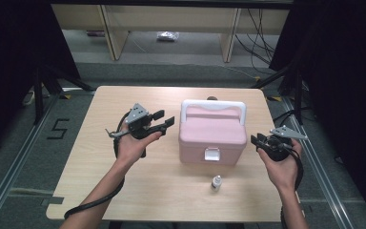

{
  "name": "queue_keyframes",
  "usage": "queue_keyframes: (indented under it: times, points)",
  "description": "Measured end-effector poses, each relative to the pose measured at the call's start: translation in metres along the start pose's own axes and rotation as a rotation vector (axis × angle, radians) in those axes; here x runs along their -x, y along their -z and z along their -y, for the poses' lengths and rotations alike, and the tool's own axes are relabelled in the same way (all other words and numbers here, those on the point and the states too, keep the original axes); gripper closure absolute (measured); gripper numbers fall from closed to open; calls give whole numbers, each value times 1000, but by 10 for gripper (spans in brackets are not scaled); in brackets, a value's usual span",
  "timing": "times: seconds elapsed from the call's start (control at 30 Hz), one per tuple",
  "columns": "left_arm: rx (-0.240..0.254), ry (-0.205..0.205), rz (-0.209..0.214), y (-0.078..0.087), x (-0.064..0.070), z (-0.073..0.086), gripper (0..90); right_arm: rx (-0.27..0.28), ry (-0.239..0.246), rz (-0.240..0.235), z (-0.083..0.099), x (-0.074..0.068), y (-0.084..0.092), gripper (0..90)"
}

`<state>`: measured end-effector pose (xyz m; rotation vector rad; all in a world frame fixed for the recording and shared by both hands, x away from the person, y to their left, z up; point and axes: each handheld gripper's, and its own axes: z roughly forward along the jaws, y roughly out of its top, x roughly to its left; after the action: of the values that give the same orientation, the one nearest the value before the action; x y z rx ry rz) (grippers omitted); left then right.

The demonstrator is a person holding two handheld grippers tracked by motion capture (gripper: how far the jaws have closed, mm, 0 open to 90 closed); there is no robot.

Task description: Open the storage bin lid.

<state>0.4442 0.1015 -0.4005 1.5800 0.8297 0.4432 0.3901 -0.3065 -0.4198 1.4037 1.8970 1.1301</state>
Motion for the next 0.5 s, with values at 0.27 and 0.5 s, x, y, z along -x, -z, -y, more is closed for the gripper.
queue_keyframes:
  times: [0.27, 0.5]
  points:
    - [-23, 12, 11, -31, 5, -15, 472, 19, 13, 9, 6, 1, 8, 691]
    - [-57, -3, 7, -49, 9, -17, 479, 23, 6, 25, 8, 0, 14, 690]
